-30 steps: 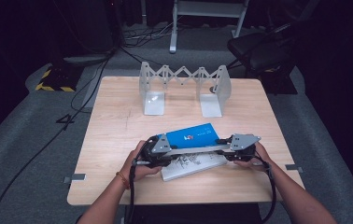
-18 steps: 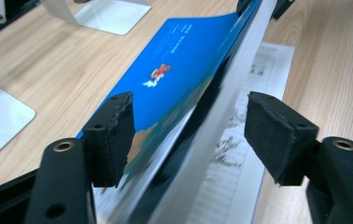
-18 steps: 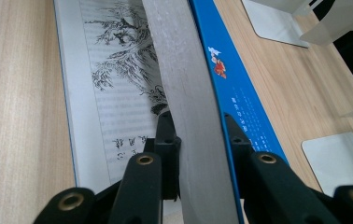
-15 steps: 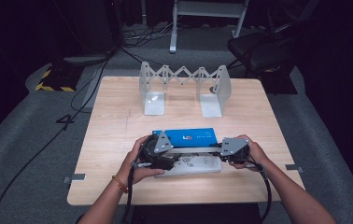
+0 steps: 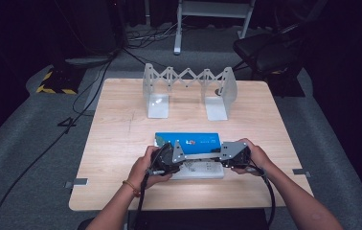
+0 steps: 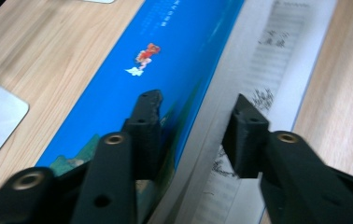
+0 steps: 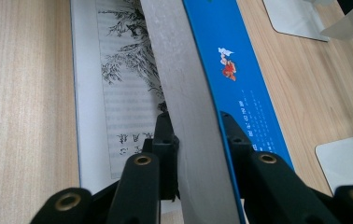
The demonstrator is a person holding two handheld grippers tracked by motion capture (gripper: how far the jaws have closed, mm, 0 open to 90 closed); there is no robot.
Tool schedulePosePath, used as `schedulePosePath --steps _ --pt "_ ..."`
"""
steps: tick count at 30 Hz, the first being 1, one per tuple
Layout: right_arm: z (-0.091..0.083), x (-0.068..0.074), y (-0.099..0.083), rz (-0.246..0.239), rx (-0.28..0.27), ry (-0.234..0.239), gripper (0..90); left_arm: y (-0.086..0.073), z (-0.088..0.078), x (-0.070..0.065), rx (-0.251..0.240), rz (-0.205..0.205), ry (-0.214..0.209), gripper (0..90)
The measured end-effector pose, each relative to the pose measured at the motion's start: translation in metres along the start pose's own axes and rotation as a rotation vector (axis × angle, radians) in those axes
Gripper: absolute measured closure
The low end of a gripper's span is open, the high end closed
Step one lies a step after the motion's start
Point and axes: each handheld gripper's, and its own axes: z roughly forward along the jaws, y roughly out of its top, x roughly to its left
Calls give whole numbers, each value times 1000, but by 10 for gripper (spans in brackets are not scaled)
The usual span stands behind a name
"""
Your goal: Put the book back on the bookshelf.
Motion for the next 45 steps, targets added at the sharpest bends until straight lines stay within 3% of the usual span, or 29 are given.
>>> schedulePosePath --steps 3,7,9,14,18,23,26,27,30,33,34,37,41,45 --pt "0 -2 -2 18 -29 11 712 -4 0 4 -18 -2 -24 653" --pt "-2 -13 -21 100 -201 59 661 -8 -1 9 -52 -17 -47 672" --pt "0 -16 -29 146 -256 92 656 -9 -1 10 -52 -12 -48 673" --pt "3 -16 -36 139 -323 96 661 -12 -1 12 -70 -17 -56 673" --pt "8 -19 -45 208 -381 130 624 -14 -1 14 -74 -18 -63 675" --pt "7 -22 -53 224 -370 113 627 -17 -2 18 -82 -28 -72 675" --pt "5 -20 -51 195 -357 89 654 -17 -2 19 -84 -36 -74 673" --pt "1 -16 -44 141 -325 55 687 -17 -3 20 -85 -46 -73 658" --pt "-2 -15 -38 143 -310 43 706 -16 -4 22 -81 -72 -72 589" --pt "-9 -10 -27 106 -288 30 740 -8 -6 24 -74 -91 -59 510" --pt "-12 -9 -22 81 -281 25 750 -4 -6 24 -73 -82 -65 495" --pt "-19 -8 -14 90 -280 16 760 9 -4 18 -33 -57 -39 434" --pt "-24 -5 -7 81 -260 10 763 18 -2 13 -21 -48 -13 487" --pt "-33 -8 3 66 -240 -1 764 27 -3 10 -61 -49 -13 523"
